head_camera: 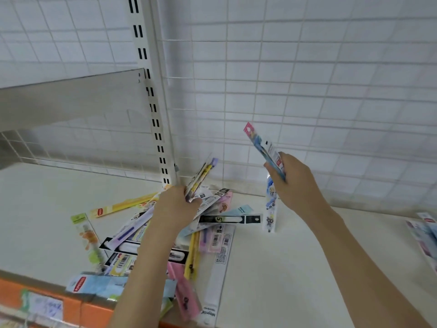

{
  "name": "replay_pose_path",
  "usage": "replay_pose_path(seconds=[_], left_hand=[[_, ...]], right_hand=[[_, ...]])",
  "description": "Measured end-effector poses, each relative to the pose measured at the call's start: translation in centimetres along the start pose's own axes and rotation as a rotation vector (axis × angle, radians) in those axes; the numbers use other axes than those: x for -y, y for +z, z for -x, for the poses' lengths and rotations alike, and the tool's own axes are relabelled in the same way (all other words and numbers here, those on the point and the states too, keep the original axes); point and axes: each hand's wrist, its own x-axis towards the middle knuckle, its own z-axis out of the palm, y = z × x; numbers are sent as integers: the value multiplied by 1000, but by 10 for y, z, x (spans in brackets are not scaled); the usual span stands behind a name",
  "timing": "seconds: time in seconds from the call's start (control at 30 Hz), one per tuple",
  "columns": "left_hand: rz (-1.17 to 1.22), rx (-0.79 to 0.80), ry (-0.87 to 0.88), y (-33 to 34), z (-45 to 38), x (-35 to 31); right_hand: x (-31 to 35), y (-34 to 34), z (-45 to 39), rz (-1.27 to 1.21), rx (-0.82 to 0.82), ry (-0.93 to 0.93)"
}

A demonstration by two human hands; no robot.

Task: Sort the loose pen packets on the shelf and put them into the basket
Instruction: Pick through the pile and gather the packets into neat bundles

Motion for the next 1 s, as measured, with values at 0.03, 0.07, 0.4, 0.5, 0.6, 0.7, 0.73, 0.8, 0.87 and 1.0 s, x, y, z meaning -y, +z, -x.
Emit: replay_pose_path(seconds=[0.03,0.07,0.4,0.5,0.6,0.7,0.73,0.8,0.87,1.0], left_hand=[[-20,20,-1,3,-6,-3],[-34,45,-2,7,-11,-5],[-379,157,1,50,-37,-18],[-310,189,36,42,-41,-17],[-303,203,53,21,-39,-13],[-221,194,14,-4,-30,-6],[-187,191,-3,-11,-24,-3],[-110,164,-45,-23,-13,2],[-22,132,-108,-31,-4,9],[49,99,-161,-39,11,22]], right_hand=[[-1,0,0,12,21,-4],[-2,1,0,23,44,-4],[-10,-4,8,42,301,195],[-13,5,10,124,351,192],[-10,13,10,154,371,169],[-3,18,10,90,416,164],[0,21,9,55,428,164],[5,27,8,38,437,150],[12,35,8,91,426,121],[27,52,10,139,443,155]])
